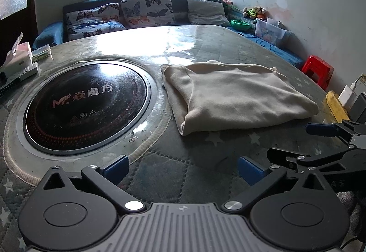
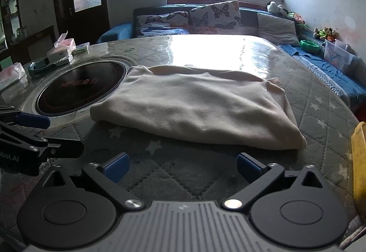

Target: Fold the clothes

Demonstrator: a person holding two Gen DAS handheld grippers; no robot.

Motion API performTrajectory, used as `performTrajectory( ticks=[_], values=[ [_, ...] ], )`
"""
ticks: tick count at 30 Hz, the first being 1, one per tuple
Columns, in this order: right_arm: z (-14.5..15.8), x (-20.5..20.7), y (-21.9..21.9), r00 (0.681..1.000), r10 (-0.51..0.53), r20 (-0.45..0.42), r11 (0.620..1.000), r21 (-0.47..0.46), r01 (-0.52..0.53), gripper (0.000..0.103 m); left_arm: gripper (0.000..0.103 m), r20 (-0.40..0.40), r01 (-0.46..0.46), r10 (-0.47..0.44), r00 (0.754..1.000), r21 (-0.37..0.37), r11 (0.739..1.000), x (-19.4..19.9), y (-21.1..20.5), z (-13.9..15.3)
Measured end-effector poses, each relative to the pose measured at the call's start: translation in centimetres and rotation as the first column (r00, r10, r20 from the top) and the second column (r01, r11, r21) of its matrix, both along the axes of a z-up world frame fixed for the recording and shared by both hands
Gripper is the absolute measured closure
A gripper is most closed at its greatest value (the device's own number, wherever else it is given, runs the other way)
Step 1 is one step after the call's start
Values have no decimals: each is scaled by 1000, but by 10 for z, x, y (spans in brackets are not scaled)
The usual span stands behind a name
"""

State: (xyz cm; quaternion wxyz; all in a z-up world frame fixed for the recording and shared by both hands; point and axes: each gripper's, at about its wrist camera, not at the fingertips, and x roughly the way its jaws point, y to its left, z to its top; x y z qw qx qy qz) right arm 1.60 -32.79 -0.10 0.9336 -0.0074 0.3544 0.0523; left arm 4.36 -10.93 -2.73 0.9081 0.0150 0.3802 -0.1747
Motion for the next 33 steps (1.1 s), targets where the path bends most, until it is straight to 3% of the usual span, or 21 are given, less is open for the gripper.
performTrajectory(
  ticks=[33],
  values=[
    [-1,-10,-3,992,-122,-8,992,-27,122,0,0,24,12,-12,1000,2,1000,-17,-16,4]
  ],
)
